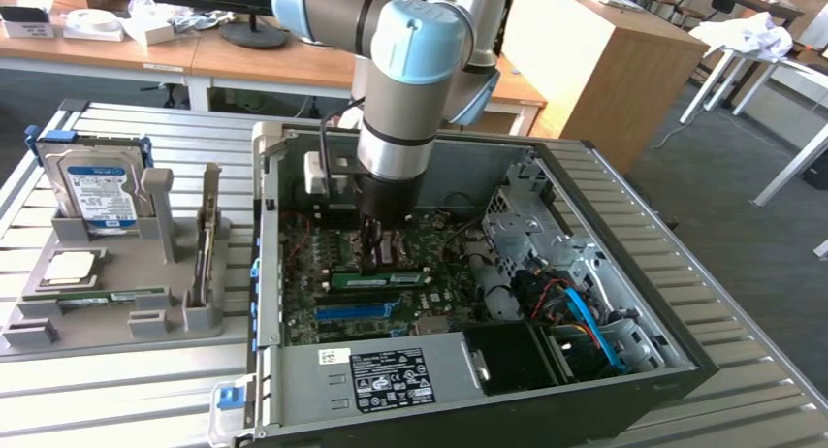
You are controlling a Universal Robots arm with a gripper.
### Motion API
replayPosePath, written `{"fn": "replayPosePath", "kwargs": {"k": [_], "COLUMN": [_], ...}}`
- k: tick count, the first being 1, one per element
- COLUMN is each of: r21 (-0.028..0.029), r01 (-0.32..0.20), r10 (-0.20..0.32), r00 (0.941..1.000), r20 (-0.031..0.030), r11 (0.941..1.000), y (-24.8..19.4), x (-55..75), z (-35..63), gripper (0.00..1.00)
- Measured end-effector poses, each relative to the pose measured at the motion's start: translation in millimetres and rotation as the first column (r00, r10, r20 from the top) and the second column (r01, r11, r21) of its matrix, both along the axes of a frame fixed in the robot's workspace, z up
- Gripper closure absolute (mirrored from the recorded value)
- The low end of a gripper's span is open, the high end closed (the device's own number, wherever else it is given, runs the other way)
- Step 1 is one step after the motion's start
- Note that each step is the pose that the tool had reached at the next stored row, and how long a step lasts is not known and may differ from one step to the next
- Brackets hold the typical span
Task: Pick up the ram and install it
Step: 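Press down the ram until it locks into place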
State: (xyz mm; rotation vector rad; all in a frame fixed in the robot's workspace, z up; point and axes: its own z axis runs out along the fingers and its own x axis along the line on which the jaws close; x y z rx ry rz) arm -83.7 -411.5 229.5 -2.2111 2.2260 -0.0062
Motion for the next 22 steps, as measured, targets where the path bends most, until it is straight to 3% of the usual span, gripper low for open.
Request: {"fn": "replayPosePath", "kwargs": {"k": [22], "r21": [-0.0005], "r01": [0.000], "r10": [0.000], "r00": [1.0000], "r20": [-0.0003], "r11": [1.0000], "y": [-0.1], "x": [-0.1], "z": [-5.1], "gripper": [0.90]}}
